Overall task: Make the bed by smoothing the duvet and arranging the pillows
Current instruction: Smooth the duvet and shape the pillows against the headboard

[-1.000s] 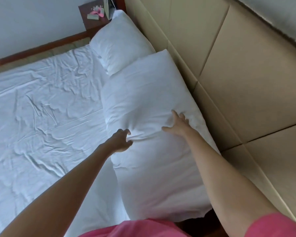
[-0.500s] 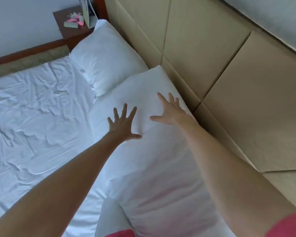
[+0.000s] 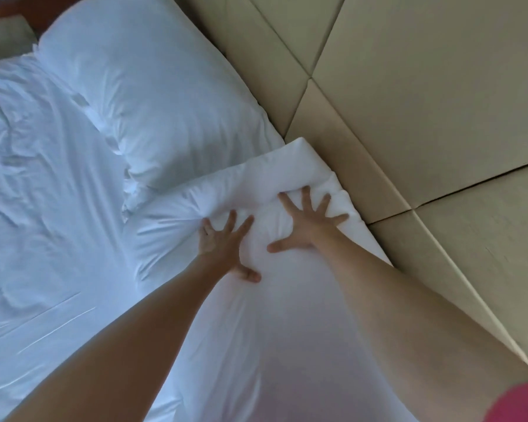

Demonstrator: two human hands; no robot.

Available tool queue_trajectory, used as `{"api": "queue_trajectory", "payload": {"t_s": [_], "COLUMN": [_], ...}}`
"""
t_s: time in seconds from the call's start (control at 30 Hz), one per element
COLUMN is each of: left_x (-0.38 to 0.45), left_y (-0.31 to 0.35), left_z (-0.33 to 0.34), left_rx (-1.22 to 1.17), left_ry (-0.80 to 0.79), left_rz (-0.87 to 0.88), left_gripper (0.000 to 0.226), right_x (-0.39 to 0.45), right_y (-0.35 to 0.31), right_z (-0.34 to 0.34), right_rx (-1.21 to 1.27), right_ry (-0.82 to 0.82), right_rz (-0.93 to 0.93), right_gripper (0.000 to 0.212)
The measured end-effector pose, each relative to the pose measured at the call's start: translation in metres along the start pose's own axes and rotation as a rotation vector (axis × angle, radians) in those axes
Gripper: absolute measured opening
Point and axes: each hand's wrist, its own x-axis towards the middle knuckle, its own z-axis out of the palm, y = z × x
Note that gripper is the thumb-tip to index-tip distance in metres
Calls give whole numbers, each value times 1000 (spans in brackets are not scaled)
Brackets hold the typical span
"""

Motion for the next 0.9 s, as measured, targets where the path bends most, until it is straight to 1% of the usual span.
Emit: {"api": "queue_trajectory", "payload": {"t_s": [0.07,0.1,0.17,0.2,0.23,0.3,0.33,0.37,0.4,0.43,0.5,0.6,0.67,0.73,0.77,0.83,0.9], "left_x": [8,9,10,8,5,-2,-4,-4,-1,5,22,49,62,70,74,82,91], "left_y": [-5,-8,-16,-21,-26,-39,-46,-53,-60,-65,-71,-74,-80,-87,-91,-96,-100], "left_z": [2,3,2,0,-3,-7,-7,-6,-5,-5,-6,-11,-12,-12,-12,-9,-4], "left_rx": [-41,-75,-160,-182,-174,-78,-29,-9,-23,-68,-159,-170,-186,-230,-255,-276,-302], "left_ry": [-22,-33,-46,-22,51,309,438,523,541,489,315,171,143,165,200,320,458], "left_rz": [23,40,73,84,87,61,29,-7,-24,-18,16,48,63,60,41,-13,-62], "left_gripper": [139,138,133,129,124,117,119,124,131,136,144,148,144,133,124,106,93], "right_x": [9,11,15,16,19,25,28,32,38,43,55,72,78,86,90,102,113], "right_y": [-4,-8,-18,-23,-28,-36,-39,-41,-42,-43,-44,-44,-46,-50,-52,-56,-59], "right_z": [7,12,24,28,29,22,17,11,8,4,-4,-24,-32,-32,-31,-29,-29], "right_rx": [56,82,91,93,106,168,198,210,196,163,104,73,19,-6,-7,1,8], "right_ry": [79,156,352,441,510,608,644,660,651,624,528,310,226,205,210,220,229], "right_rz": [9,14,39,56,63,49,36,17,0,-13,-21,28,50,59,58,40,15], "right_gripper": [137,130,111,104,101,101,104,107,110,110,110,112,112,112,112,113,111]}}
